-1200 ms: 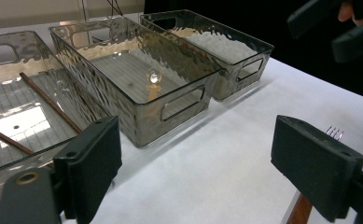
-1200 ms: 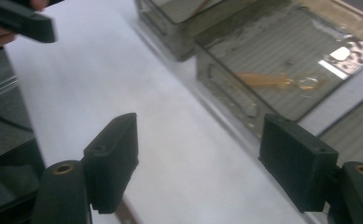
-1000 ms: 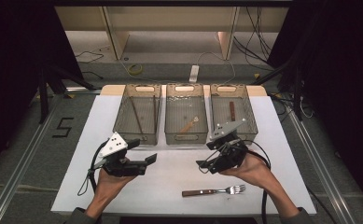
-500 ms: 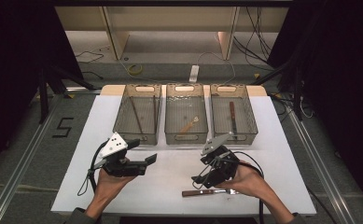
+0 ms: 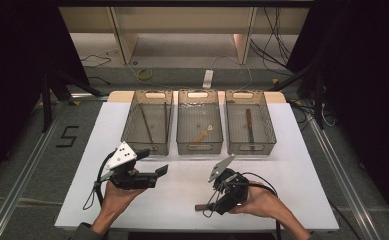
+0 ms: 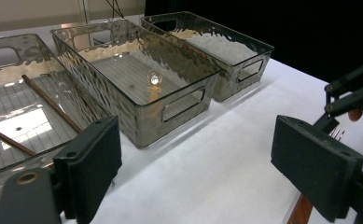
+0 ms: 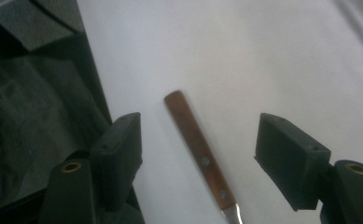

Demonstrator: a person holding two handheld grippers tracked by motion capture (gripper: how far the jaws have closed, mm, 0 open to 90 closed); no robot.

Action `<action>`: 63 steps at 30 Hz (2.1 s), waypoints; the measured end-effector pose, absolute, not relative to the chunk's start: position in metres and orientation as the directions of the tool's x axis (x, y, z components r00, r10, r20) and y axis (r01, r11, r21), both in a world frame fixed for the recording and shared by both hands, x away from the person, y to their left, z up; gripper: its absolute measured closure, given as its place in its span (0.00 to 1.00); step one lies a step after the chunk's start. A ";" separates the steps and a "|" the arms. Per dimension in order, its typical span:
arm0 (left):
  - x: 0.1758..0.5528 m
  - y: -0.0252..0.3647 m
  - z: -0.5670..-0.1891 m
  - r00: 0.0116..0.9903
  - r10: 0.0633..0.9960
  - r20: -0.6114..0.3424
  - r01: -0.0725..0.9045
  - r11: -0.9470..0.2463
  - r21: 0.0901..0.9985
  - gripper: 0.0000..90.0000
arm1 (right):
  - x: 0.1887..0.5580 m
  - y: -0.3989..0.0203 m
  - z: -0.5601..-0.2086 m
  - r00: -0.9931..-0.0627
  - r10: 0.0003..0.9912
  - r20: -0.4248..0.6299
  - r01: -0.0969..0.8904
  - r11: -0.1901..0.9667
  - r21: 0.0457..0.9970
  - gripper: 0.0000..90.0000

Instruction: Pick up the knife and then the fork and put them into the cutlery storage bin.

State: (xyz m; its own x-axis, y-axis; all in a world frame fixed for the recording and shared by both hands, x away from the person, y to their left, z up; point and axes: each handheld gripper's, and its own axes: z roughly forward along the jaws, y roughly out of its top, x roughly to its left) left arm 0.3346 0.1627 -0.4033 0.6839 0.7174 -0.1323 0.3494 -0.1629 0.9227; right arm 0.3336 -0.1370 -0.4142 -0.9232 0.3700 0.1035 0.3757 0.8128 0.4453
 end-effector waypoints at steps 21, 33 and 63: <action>0.334 0.162 -0.403 0.686 0.716 -0.131 0.346 -0.163 0.924 0.17 | 0.337 -0.135 -0.450 -0.939 0.341 0.037 0.338 0.901 0.271 0.60; 0.334 0.162 -0.403 0.686 0.716 -0.131 0.346 -0.163 0.924 0.17 | 0.338 -0.132 -0.458 -0.931 0.364 0.029 0.360 0.904 0.232 0.69; 0.334 0.162 -0.403 0.685 0.717 -0.128 0.346 -0.165 0.924 0.17 | 0.340 -0.125 -0.456 -0.936 0.352 -0.010 0.346 0.924 0.163 0.86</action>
State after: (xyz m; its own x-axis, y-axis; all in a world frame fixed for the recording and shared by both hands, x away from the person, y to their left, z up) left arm 0.3341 0.1620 -0.4034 0.6848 0.7174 -0.1279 0.3455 -0.1652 0.9238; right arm 0.3399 -0.1253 -0.4560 -0.9358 0.3523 -0.0103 0.3461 0.9240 0.1627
